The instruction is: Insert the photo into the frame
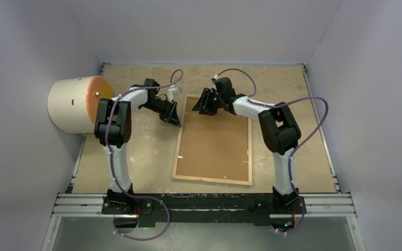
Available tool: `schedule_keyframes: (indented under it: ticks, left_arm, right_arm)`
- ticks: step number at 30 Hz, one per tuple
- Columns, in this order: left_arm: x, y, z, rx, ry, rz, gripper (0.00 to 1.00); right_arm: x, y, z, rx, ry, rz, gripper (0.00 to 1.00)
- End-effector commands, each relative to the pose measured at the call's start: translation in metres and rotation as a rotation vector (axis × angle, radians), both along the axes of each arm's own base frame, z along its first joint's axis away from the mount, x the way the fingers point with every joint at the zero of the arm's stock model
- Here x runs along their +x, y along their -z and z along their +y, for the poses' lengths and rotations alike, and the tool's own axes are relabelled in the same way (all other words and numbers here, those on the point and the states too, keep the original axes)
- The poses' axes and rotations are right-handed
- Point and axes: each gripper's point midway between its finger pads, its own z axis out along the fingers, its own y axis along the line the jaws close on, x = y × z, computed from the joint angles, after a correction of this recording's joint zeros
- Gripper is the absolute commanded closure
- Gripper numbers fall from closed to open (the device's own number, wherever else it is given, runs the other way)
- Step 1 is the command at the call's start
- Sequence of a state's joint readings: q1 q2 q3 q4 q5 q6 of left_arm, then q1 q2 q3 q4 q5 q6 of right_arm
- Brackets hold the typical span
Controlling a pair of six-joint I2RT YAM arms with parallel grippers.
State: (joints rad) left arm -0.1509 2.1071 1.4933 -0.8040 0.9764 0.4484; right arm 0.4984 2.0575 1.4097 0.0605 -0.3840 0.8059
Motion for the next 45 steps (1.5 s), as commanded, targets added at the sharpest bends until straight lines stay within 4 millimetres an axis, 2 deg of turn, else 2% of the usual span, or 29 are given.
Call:
schedule_keyframes:
  ticks: [1, 6, 10, 13, 19, 32, 35, 40, 43, 45]
  left_arm:
    - [0.01, 0.007, -0.004, -0.032, -0.015, 0.014, 0.68]
    - [0.006, 0.019, -0.003, -0.023, -0.007, 0.026, 0.75]
    - [0.003, 0.026, -0.002, -0.017, -0.001, 0.033, 0.79]
    - [0.002, 0.029, -0.001, -0.013, 0.001, 0.035, 0.8]
    - [-0.001, 0.031, 0.0, -0.012, 0.005, 0.037, 0.81]
    - [-0.006, 0.03, 0.001, -0.006, 0.015, 0.028, 0.82]
    - [-0.007, 0.029, 0.002, -0.006, 0.022, 0.026, 0.82]
    - [-0.008, 0.022, 0.003, -0.001, 0.041, 0.012, 0.81]
    - [-0.008, 0.017, 0.007, 0.016, 0.06, -0.016, 0.79]
    - [-0.01, 0.015, 0.011, 0.034, 0.081, -0.032, 0.77]
  right_arm:
    - [0.011, 0.015, 0.011, -0.01, -0.024, 0.017, 0.54]
    - [0.029, 0.017, 0.023, 0.023, -0.018, 0.003, 0.58]
    - [0.032, 0.019, 0.034, 0.06, -0.027, 0.021, 0.6]
    - [0.03, 0.023, 0.042, 0.072, -0.04, 0.037, 0.61]
    - [0.015, 0.029, 0.061, 0.089, -0.081, 0.073, 0.62]
    - [0.017, 0.034, 0.059, 0.075, -0.034, 0.093, 0.63]
    - [0.012, 0.028, 0.062, 0.095, -0.06, 0.104, 0.64]
    - [0.007, 0.003, 0.047, 0.101, -0.062, 0.071, 0.61]
    - [0.01, -0.018, 0.025, 0.112, -0.034, 0.037, 0.56]
    - [0.017, -0.026, 0.003, 0.102, 0.008, 0.015, 0.51]
